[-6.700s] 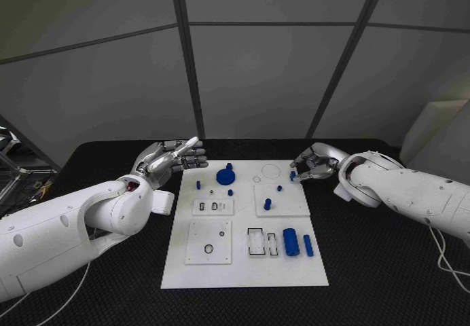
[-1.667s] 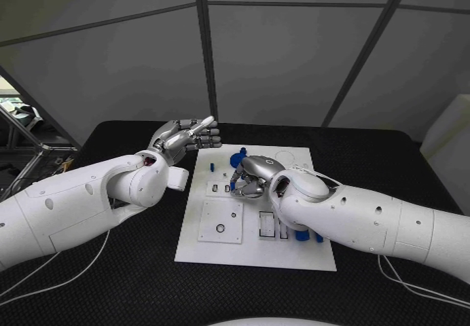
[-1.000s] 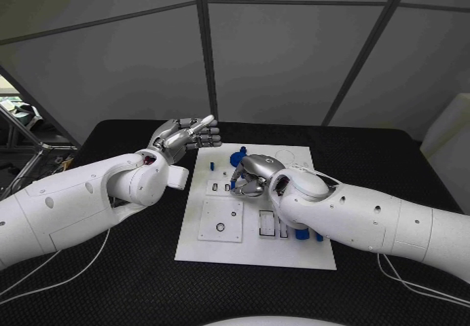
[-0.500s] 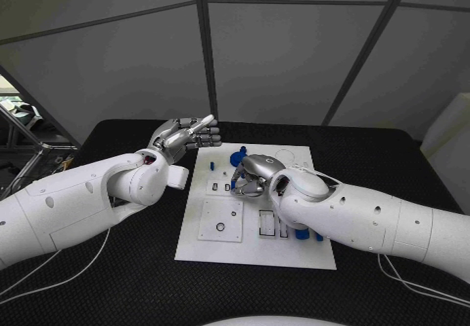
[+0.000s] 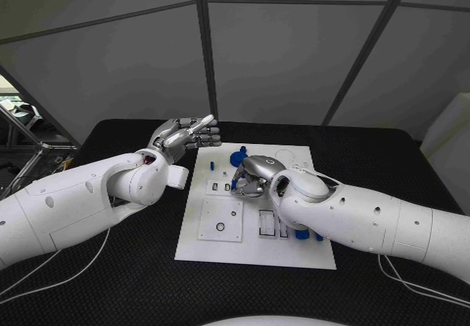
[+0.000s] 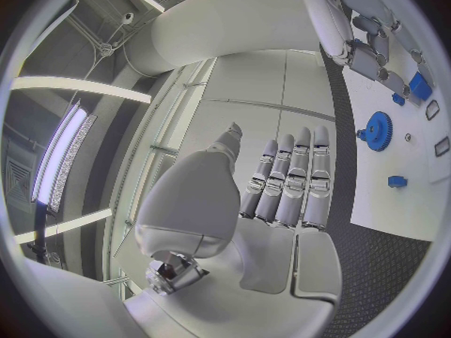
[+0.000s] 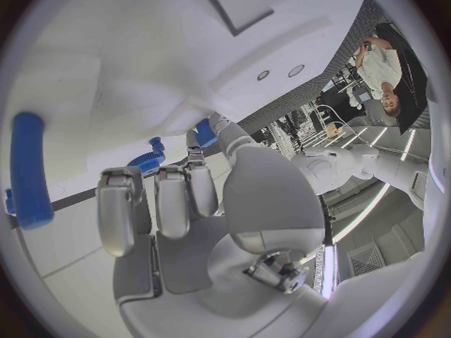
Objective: Assemble the parts on the task board
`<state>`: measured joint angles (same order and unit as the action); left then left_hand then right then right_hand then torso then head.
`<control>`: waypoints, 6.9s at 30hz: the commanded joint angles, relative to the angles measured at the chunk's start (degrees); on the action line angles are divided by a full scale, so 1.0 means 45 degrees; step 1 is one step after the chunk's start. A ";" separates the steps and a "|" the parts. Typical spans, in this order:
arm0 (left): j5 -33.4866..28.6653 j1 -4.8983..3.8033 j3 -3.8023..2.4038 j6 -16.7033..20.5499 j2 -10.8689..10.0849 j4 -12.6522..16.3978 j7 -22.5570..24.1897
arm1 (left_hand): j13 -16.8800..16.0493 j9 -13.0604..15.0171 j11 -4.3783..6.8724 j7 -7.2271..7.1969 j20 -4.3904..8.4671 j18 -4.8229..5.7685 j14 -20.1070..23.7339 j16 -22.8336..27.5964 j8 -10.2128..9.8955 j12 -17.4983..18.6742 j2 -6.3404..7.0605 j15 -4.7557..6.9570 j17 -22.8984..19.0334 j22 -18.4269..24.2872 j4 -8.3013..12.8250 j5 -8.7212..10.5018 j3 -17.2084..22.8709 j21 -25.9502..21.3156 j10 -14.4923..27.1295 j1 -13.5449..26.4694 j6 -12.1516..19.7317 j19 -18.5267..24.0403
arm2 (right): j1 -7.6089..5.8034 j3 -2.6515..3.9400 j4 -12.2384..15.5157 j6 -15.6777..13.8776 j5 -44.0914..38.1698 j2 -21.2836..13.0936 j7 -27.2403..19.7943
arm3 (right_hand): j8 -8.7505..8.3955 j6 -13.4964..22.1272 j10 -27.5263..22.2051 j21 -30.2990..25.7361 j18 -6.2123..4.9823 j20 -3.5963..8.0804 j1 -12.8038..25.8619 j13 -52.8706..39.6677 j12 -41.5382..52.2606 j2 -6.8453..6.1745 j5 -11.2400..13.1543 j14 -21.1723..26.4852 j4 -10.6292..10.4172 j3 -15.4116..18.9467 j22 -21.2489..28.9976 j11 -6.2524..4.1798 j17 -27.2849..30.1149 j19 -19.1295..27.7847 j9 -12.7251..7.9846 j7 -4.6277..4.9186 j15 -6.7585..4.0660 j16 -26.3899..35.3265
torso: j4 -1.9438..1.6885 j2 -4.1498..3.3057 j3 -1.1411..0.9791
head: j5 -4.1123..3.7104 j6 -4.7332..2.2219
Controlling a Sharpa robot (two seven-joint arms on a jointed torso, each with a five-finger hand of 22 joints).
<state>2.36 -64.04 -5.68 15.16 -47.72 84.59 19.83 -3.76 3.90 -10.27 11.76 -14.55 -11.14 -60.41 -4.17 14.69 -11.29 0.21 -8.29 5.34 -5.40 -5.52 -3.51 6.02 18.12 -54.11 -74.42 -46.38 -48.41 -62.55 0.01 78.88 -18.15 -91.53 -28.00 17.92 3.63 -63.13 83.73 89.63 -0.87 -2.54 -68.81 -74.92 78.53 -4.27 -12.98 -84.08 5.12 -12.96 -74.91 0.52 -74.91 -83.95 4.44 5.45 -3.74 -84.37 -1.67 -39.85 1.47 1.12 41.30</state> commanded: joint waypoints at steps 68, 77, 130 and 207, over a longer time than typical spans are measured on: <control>0.8319 -0.0309 -0.0019 -0.3469 -0.0289 -0.0243 -0.6773 | -0.4330 0.1900 0.2427 -0.1616 0.2577 0.0350 -0.5387 -1.1745 0.1393 -0.3947 0.0214 0.2478 1.0348 -0.3021 -0.0567 -0.0044 -0.0644 0.5444 -0.4011 0.0818 -0.2490 -0.5121 | -0.1153 0.0672 0.3124 -0.0369 0.7576 -0.4732 -0.4520 | 0.0332 0.1281 -0.1236 -0.1432 -0.0371 -0.0258 -0.2134 0.1206 -0.2104 -0.1032 0.0582 -0.0344 -0.3315 0.1311 -0.1186 0.0207 0.0800 0.0018 -0.0055 0.0176 0.0221 0.1350 | 0.0104 0.0409 -0.0150 | 0.0244 -0.0117; 1.2150 -0.1045 0.0004 -0.4991 0.0687 -0.0756 -0.9841 | -1.5534 0.5160 0.2543 -0.2017 0.2848 0.1158 -0.6083 -1.7821 0.3550 -1.3767 -0.0042 0.2741 1.7177 -1.0954 -0.2446 0.0217 -0.1939 1.1579 -0.6039 0.1598 -0.2251 -0.6126 | -0.1470 0.0888 0.2433 -0.0291 0.8408 -0.5045 -0.4570 | 0.0261 0.1288 -0.1018 -0.1378 -0.0345 -0.0247 -0.2051 0.0938 -0.1804 -0.1016 0.0576 -0.0381 -0.3222 0.1325 -0.1276 0.0202 0.0719 -0.0050 -0.0082 0.0175 0.0213 0.1317 | 0.0164 0.0546 -0.0292 | 0.0357 -0.0018; 1.3703 -0.2142 0.1382 -0.7668 0.4779 -0.4193 -1.1811 | -1.7088 0.8581 0.2497 -0.2001 0.2759 0.1327 -0.6216 -1.8282 0.3992 -1.4470 -0.0717 0.2788 1.7829 -1.2973 -0.2376 0.0127 -0.3139 1.3010 -0.6248 0.1262 -0.1301 -0.5903 | -0.1532 0.0923 0.1921 -0.0132 0.8077 -0.4277 -0.3870 | 0.0125 0.1368 -0.0965 -0.1397 -0.0345 -0.0241 -0.1940 0.0928 -0.1771 -0.0925 0.0481 -0.0403 -0.3094 0.1300 -0.1266 0.0215 0.0731 -0.0063 -0.0119 0.0196 0.0215 0.1347 | 0.0153 0.0549 -0.0275 | 0.0223 0.0366; 1.2600 -0.1944 0.1435 -0.4471 0.3185 -0.2063 -1.1533 | -1.7482 1.1263 0.2641 -0.2104 0.2850 0.1414 -0.6388 -1.8568 0.2305 -1.3553 -0.0389 0.2910 1.8241 -1.4031 0.0198 -0.7544 0.2301 1.3297 -0.6515 0.0073 -0.1882 -0.6148 | -0.1530 0.0920 0.1545 0.0289 0.7869 -0.4072 -0.3646 | 0.0082 0.1359 -0.0953 -0.1413 -0.0347 -0.0242 -0.1905 0.0923 -0.1758 -0.0834 0.0381 -0.0412 -0.2993 0.1245 -0.1256 0.0218 0.0743 -0.0069 -0.0122 0.0200 0.0217 0.1371 | 0.0024 0.0562 -0.0309 | 0.0297 0.0586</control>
<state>57.82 -72.83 0.79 -8.60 -33.24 74.89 -31.26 -79.21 54.47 1.61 3.22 -1.75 -7.07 -84.17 -87.43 25.31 -71.90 -1.59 4.40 74.92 -68.49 -12.22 -37.46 8.35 77.60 -83.16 -74.82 -53.50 -75.75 -69.31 4.11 85.83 -17.44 -55.76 -46.35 1.64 4.38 -57.09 79.13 83.38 -1.77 -4.07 -77.58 -70.71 70.26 -8.35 -10.99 -83.93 -8.68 -7.40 -74.90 1.43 -71.56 -84.06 3.98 6.15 -2.45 -78.55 -1.42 -37.35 0.15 2.46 43.87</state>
